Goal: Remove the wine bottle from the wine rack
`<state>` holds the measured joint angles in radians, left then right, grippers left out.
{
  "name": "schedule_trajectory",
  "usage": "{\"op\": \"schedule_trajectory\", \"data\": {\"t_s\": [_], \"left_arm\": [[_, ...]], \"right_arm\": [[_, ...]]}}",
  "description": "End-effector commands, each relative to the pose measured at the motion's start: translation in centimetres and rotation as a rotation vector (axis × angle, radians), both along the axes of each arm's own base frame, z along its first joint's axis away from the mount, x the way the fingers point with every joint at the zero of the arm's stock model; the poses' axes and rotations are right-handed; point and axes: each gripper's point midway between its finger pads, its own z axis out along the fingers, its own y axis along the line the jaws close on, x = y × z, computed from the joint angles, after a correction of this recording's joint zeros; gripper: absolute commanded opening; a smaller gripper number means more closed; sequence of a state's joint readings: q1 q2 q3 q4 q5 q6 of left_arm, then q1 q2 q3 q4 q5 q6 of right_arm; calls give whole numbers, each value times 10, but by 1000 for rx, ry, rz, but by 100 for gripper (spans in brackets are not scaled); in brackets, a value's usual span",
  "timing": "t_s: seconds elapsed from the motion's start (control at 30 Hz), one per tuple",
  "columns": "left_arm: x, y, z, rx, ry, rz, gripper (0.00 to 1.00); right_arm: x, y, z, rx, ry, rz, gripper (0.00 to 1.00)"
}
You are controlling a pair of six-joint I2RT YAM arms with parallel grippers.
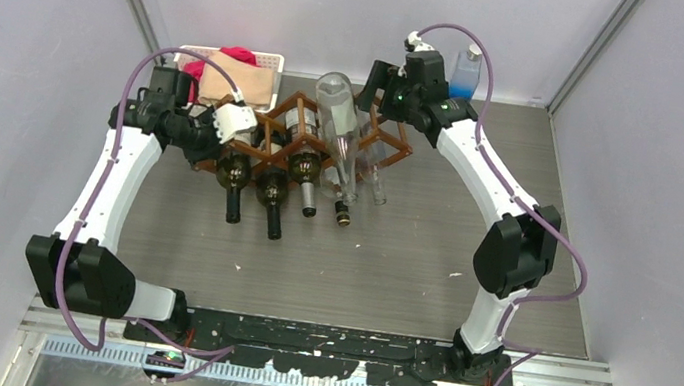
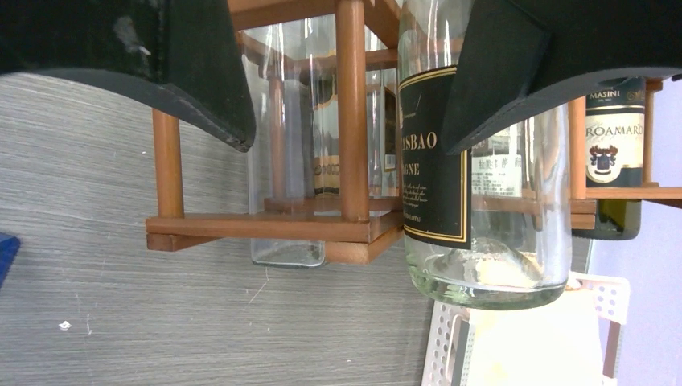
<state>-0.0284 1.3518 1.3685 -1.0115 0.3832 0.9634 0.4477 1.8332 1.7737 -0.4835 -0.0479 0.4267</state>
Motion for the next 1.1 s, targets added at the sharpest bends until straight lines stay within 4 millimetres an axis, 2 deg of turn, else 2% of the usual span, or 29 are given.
{"op": "schedule_trajectory", "data": {"t_s": [0.0, 0.07, 0.1, 0.3, 0.43, 0.53, 0.67, 0.73, 0.8, 0.83, 0.9, 0.93, 1.07], "left_arm": [[30, 39, 17, 141, -158, 124, 0], [35, 41, 18, 150, -181, 136, 0], [36, 53, 18, 160, -186, 169, 0], [42, 75, 19, 192, -194, 240, 0], [43, 92, 18, 207, -200, 267, 0], [39, 95, 17, 195, -186, 267, 0], [28, 89, 12, 176, -163, 243, 0], [24, 87, 9, 166, -150, 236, 0], [21, 84, 7, 153, -133, 234, 3], [20, 83, 7, 143, -122, 235, 13], [15, 78, 8, 117, -90, 234, 39], [13, 75, 11, 99, -78, 230, 48], [1, 62, 25, 48, -59, 192, 66]], "right_arm": [[-2, 31, 0, 57, 10, 67, 84], [1, 35, -2, 54, 13, 70, 72], [3, 37, -3, 55, 14, 71, 67], [16, 51, 1, 75, 11, 78, 58], [26, 63, 10, 88, -10, 94, 33], [34, 69, 13, 93, -21, 100, 31], [43, 75, 19, 91, -38, 109, 27], [46, 77, 22, 91, -43, 116, 30], [47, 77, 26, 88, -55, 115, 48], [48, 76, 29, 88, -63, 113, 55], [49, 71, 38, 79, -86, 96, 70], [49, 67, 44, 75, -97, 85, 75], [41, 49, 65, 49, -127, 32, 88]]}}
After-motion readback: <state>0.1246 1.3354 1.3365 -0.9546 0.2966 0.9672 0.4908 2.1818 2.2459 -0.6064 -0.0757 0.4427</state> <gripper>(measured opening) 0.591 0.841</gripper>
